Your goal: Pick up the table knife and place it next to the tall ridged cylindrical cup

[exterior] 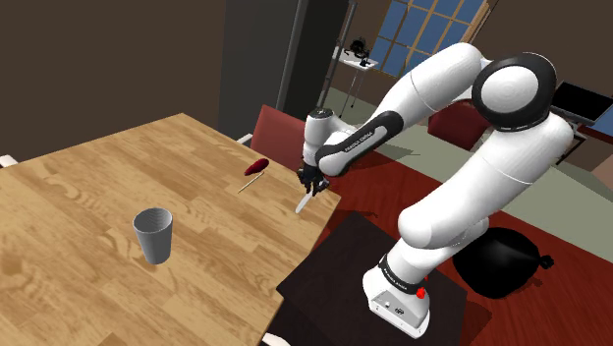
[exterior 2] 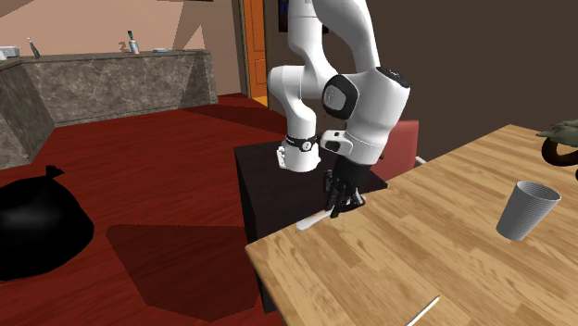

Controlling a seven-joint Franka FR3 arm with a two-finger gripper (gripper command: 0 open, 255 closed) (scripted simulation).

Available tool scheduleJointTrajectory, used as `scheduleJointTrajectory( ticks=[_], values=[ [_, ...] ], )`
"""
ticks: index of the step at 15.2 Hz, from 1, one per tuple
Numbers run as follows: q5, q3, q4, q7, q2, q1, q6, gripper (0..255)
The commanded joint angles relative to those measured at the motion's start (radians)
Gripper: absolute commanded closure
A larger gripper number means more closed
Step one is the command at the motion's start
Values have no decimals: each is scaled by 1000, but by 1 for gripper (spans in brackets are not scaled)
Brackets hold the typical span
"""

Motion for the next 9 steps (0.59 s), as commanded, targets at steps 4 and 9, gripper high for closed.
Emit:
scheduleJointTrajectory(
  ticks=[4,9],
  values=[
    [87,-4,7,-74,-78,18,-67,255],
    [149,-15,21,-132,-147,37,-138,255]
  ],
)
